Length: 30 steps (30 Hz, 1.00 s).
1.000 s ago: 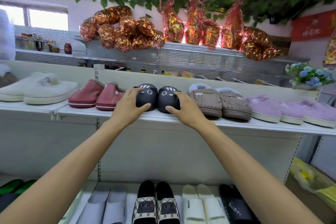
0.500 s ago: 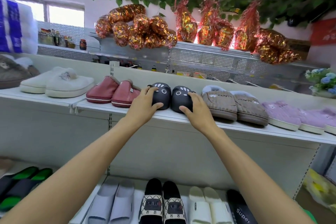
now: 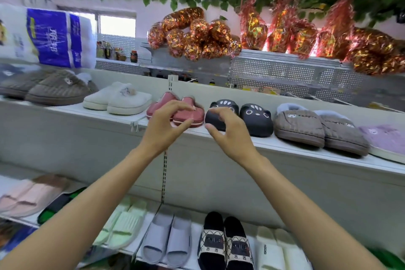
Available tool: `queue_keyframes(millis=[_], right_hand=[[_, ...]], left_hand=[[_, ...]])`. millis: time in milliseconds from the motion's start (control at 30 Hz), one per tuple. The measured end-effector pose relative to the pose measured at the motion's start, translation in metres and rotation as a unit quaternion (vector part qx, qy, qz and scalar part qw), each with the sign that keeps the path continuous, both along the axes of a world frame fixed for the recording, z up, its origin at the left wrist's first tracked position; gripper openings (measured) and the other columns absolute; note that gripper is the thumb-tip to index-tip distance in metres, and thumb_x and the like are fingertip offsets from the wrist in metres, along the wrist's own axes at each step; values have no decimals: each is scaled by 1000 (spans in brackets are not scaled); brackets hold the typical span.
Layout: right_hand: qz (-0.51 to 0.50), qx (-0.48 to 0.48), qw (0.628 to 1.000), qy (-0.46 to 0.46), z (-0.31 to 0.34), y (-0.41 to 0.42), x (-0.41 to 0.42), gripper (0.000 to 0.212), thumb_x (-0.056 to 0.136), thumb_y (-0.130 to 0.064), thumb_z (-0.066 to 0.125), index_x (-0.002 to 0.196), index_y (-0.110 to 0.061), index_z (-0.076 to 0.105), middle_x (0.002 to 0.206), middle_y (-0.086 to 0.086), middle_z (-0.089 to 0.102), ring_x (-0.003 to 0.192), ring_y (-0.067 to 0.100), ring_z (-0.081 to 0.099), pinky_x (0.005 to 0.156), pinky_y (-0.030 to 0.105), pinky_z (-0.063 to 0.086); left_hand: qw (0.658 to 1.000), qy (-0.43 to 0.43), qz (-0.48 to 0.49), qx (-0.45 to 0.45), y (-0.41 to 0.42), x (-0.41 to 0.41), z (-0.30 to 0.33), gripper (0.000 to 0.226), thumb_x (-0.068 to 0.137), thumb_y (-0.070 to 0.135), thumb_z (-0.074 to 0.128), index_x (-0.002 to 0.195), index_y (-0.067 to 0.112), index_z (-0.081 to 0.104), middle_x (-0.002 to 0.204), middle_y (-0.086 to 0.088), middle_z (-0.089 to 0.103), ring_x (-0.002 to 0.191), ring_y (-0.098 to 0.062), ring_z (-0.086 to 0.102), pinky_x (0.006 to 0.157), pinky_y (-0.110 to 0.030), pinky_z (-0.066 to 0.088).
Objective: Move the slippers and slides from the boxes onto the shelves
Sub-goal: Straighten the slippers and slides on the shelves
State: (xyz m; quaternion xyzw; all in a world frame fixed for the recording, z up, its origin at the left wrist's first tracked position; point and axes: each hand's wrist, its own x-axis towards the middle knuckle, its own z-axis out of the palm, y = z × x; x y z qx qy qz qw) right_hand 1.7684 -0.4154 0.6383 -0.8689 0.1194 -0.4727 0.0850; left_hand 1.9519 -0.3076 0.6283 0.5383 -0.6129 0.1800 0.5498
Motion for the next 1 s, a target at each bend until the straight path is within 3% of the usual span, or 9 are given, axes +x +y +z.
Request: queue_keyframes(millis=[133,233,433,600,800,1000], right_hand=[[-18,11,999,36,2,17,40,38,90,-27,69,125,-13,63,123,2,65,113,16,59,100,34,47],[-56,35,997,47,-3,27,61,41,91,-28,69,128,-12,61,126,3,63,116,17,58,101,32,45],[-158,87,979,94,-4,29,92,53,90,-33,69,137,-13,54,133,4,58,121,20,56,104,34,44],[-212,115,960,145,1,32,105,59,93,-33,65,145,-16,45,145,4,50,131,21,49,109,34,38],[-241,130,951,147,0,31,120,62,92,-36,65,146,-17,41,143,7,50,127,26,51,104,35,41],[-240,140,952,126,-1,22,126,64,90,-37,67,146,-16,42,142,8,52,126,26,52,103,36,43]], left_hand=[[1000,-10,16,24,17,46,6,27,84,22,78,111,23,71,113,12,69,108,-5,62,96,-31,50],[999,0,26,42,25,76,8,31,83,24,79,112,23,70,114,9,67,108,-9,61,94,-25,46],[981,9,75,181,22,125,11,49,81,40,79,126,26,65,133,3,60,122,-19,56,96,-29,40],[968,24,54,243,14,133,14,67,78,49,79,136,25,56,133,-4,62,119,-22,59,97,-35,46],[963,27,60,261,-3,134,22,73,79,53,77,139,18,53,128,-8,66,115,-27,63,92,-37,50],[961,32,52,268,-10,141,19,78,81,49,76,146,17,46,137,-8,61,122,-25,59,98,-36,47]])
